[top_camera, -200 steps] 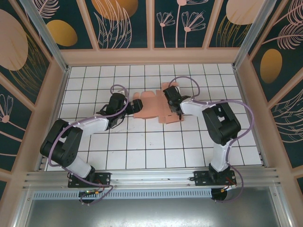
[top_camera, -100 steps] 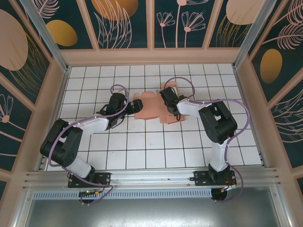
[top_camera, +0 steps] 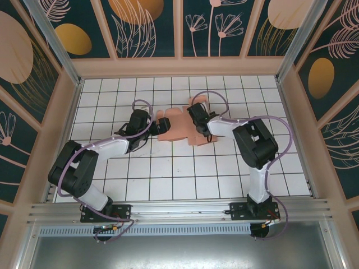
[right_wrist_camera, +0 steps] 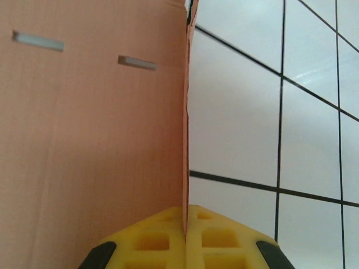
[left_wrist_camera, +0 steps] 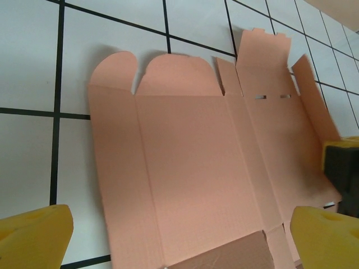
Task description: Fold the paper box
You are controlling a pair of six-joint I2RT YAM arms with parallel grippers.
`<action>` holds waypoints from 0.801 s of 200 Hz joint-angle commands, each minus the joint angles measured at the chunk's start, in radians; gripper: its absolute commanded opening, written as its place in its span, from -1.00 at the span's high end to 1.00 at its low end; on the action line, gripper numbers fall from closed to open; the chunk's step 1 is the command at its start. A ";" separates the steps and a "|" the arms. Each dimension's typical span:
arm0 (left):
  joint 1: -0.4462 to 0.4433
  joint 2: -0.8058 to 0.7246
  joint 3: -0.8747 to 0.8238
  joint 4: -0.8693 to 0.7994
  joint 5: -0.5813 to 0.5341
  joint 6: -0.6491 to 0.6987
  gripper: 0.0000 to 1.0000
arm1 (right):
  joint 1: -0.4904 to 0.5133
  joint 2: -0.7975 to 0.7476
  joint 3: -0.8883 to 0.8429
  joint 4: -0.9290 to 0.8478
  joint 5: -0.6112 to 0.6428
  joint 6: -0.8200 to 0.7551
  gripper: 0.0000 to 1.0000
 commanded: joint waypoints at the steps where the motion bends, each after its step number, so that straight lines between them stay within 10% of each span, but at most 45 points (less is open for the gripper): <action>1: 0.003 -0.001 0.009 0.003 0.017 0.014 -0.98 | -0.021 -0.044 -0.011 0.007 0.020 -0.011 1.00; 37: 0.003 0.006 0.013 0.003 0.026 0.020 -0.98 | -0.129 -0.171 -0.067 0.057 -0.398 0.086 1.00; 74: 0.003 0.003 0.009 0.011 0.038 0.014 -0.98 | -0.034 0.020 0.042 -0.043 0.113 -0.030 1.00; 97: 0.003 0.013 0.004 0.018 0.041 0.011 -0.97 | -0.027 0.067 0.062 -0.037 0.134 -0.023 1.00; 140: 0.003 0.010 0.027 -0.017 0.035 0.043 -0.97 | -0.133 -0.109 -0.046 0.080 -0.411 0.118 1.00; 160: 0.003 0.012 0.020 -0.001 0.036 0.041 -0.98 | -0.146 -0.127 -0.065 0.105 -0.457 0.135 1.00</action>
